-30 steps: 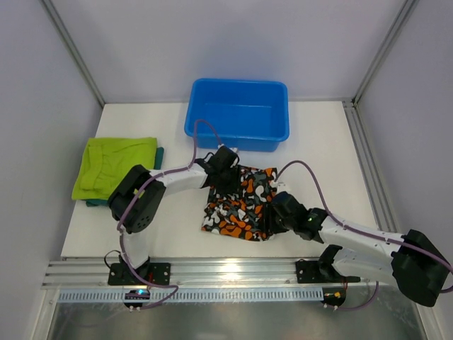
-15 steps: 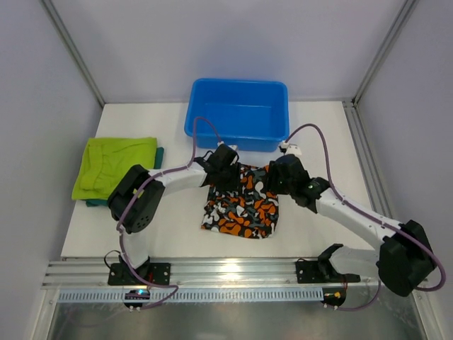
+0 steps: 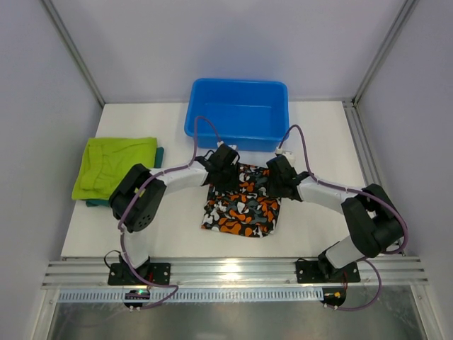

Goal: Fold and stack the shorts
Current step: Smooth out the shorts at the center of the board.

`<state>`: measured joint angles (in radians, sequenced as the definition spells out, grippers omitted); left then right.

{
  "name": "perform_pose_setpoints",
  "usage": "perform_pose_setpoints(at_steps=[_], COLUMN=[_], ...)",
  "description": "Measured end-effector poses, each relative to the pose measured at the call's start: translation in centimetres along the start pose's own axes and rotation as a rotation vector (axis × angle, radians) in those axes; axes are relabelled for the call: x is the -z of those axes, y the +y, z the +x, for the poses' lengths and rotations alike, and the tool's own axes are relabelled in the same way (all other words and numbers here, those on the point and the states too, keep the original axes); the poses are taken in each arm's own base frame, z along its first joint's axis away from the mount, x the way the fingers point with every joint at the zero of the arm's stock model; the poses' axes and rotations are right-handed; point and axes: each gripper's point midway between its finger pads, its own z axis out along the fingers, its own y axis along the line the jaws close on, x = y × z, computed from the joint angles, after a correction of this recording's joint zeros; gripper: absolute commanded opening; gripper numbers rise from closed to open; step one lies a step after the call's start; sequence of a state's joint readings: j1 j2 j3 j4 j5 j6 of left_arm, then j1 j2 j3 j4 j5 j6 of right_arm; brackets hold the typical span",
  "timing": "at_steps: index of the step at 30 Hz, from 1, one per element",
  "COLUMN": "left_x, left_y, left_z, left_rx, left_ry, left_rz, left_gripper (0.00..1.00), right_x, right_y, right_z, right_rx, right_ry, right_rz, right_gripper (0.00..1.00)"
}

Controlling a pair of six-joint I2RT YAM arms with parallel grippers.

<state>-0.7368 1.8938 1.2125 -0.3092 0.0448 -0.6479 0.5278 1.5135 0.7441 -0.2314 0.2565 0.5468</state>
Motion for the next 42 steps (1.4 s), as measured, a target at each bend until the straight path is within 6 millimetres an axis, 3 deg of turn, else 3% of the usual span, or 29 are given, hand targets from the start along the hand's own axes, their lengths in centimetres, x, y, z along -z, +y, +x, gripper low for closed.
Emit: perform_pose_setpoints(at_steps=[3,6,10,13,16,19,23,25,26,32,34,38,40,42], left_x=[0.2,1.3,4.4,7.3,9.2,9.2,6.5,5.7,5.4,6.0,6.5,7.5,7.4,7.1], left_y=[0.0,-0.1,-1.7,-3.4,-5.0,-4.6,-1.0,0.9,1.4,1.4,1.5,1.5,1.8,2.3], left_z=[0.0,-0.3,-1.6,-2.1,-1.7,0.9,6.2,8.7,9.5,9.4,9.1,8.5,8.3,8.5], left_rx=[0.001,-0.002,-0.015,-0.035,-0.056,-0.056,-0.020,-0.002,0.010,0.019,0.018,0.014,0.011,0.009], left_ry=[0.004,0.007,-0.032,-0.078,-0.107,-0.077,0.027,0.082,0.097,0.064,0.051,0.019,0.012,0.017], left_rz=[-0.006,-0.016,0.015,0.059,0.122,0.149,0.096,0.054,0.046,0.061,0.058,0.052,0.034,0.011], left_gripper=[0.44,0.45,0.46,0.47,0.47,0.47,0.46,0.45,0.45,0.45,0.46,0.47,0.46,0.46], right_x=[0.4,2.0,5.9,8.7,9.5,8.8,7.5,7.5,7.5,8.5,9.6,11.7,11.6,10.0], right_y=[0.0,0.1,1.8,3.3,4.0,3.9,2.9,2.9,3.1,3.5,4.3,6.9,8.0,8.5], right_z=[0.0,-0.8,-3.8,-4.1,-1.3,3.2,9.7,10.9,10.8,9.8,7.7,1.6,-1.2,-3.1], right_rx=[0.013,0.034,0.035,0.029,0.035,0.026,0.007,-0.007,-0.008,-0.016,-0.015,-0.005,-0.008,-0.024], right_ry=[0.004,0.011,-0.058,-0.098,-0.069,0.017,0.151,0.180,0.175,0.145,0.102,-0.033,-0.076,-0.094], right_rz=[-0.008,-0.017,-0.124,-0.267,-0.387,-0.460,-0.506,-0.524,-0.532,-0.547,-0.559,-0.609,-0.624,-0.617], right_gripper=[0.41,0.41,0.41,0.41,0.41,0.41,0.41,0.42,0.42,0.41,0.42,0.42,0.42,0.42])
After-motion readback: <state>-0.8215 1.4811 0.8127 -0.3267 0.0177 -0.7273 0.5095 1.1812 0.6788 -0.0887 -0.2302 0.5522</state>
